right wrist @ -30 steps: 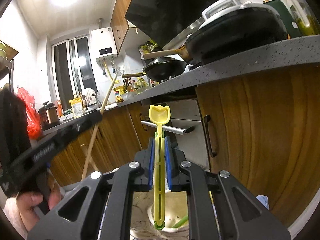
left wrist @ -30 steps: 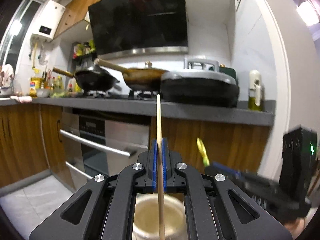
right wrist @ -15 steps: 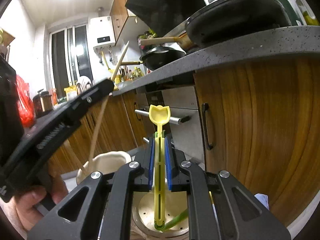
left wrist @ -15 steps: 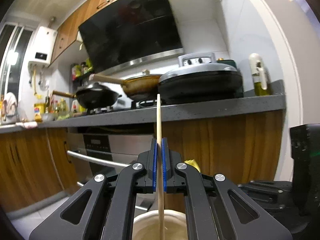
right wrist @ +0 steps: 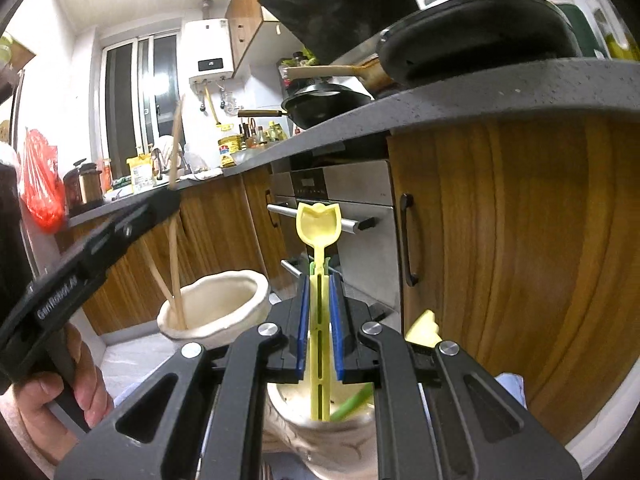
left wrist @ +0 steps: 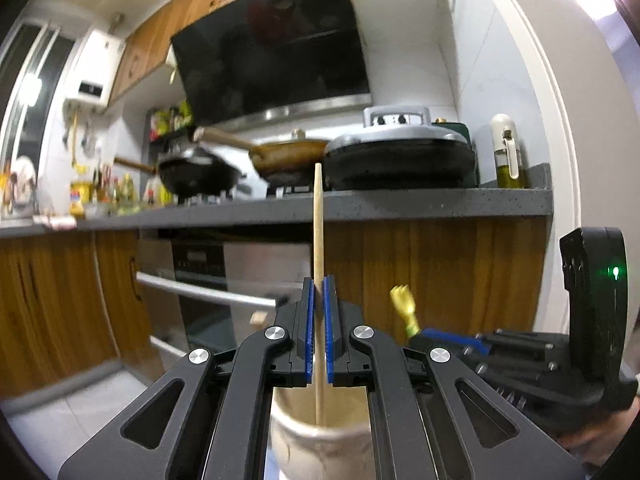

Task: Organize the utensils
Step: 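Drop the chopstick into the large cup while the right tool drops the spoon into the small cup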

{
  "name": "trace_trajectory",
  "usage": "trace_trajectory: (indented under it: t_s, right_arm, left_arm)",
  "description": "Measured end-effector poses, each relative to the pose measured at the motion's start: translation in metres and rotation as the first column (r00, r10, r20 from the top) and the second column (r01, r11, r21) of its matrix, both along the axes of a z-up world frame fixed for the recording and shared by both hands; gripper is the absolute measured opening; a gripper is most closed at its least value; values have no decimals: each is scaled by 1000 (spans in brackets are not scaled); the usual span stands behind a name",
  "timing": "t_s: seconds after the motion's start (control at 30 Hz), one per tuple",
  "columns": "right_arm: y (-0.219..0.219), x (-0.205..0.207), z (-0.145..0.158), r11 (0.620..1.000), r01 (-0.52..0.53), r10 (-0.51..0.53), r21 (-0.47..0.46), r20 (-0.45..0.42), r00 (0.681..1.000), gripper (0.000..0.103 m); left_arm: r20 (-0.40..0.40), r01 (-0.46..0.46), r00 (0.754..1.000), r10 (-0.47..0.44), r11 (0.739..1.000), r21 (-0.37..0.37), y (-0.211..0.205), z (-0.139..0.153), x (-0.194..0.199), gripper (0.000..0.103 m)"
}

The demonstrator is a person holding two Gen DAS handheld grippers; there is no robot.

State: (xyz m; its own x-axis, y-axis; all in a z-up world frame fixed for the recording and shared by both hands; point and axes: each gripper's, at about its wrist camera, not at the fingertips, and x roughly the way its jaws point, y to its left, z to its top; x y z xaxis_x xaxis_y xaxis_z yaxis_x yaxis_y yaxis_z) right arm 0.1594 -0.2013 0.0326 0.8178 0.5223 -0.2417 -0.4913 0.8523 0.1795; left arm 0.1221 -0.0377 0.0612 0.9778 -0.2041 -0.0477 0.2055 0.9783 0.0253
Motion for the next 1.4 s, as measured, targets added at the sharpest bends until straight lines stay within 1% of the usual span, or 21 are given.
trace_trajectory:
  t_s: [0.07, 0.17, 0.3, 0.47, 0.53, 0.8, 0.93, 1.1, 1.23, 1.3, 1.37, 1.4]
  right_arm:
    - [-6, -4, 1, 1000, 2, -2, 14, -4, 1000, 10]
    - [-10, -11, -2, 1000, 2, -2, 16, -7, 1000, 10]
    - [-15, -15, -6, 1000, 15, -15, 8, -13, 1000, 10]
    - [-23, -16, -11, 999, 14, -12, 38, -57, 998, 10]
    - [-22, -17, -13, 1000, 15, -14, 27, -51, 999, 10]
    - [-18, -17, -17, 1000, 13, -13, -8, -52, 999, 10]
    - [-17, -20, -17, 1000, 13, -14, -18, -35, 999, 10]
    - [-17, -20, -18, 1000, 18, -19, -25, -40, 999, 10]
    - [-18, -19, -19, 1000, 21, -23, -22, -52, 998, 10]
    - [-18, -18, -19, 999, 24, -26, -25, -60, 998, 12]
    - [-20, -18, -19, 1000, 25, -26, -16, -65, 998, 19]
    - [-21, -17, -18, 1000, 28, -29, -13, -63, 998, 19]
  left_arm:
    - [-36, 5, 999, -6, 1000, -28, 7, -3, -3, 5]
    - [-66, 11, 998, -15, 998, -57, 15, -9, -10, 5]
    - [-110, 16, 994, -22, 999, -49, 18, -19, -16, 5]
    - [-148, 32, 988, -40, 998, -54, 22, -26, -17, 5]
    - [-151, 40, 987, -48, 998, -51, 22, -26, -18, 5]
    - [-169, 17, 985, -19, 1000, -8, 19, -29, -18, 5]
    - [-180, 23, 983, -24, 1000, -9, 20, -30, -17, 5]
    - [-178, 26, 984, -27, 1000, -5, 19, -29, -17, 5]
    - [-177, 25, 984, -25, 1000, -6, 18, -29, -17, 13]
    - [-178, 27, 984, -29, 1000, -10, 17, -29, -17, 13]
    - [-178, 29, 984, -30, 1000, -8, 16, -29, -17, 13]
    - [-179, 31, 983, -32, 999, -9, 16, -29, -16, 13]
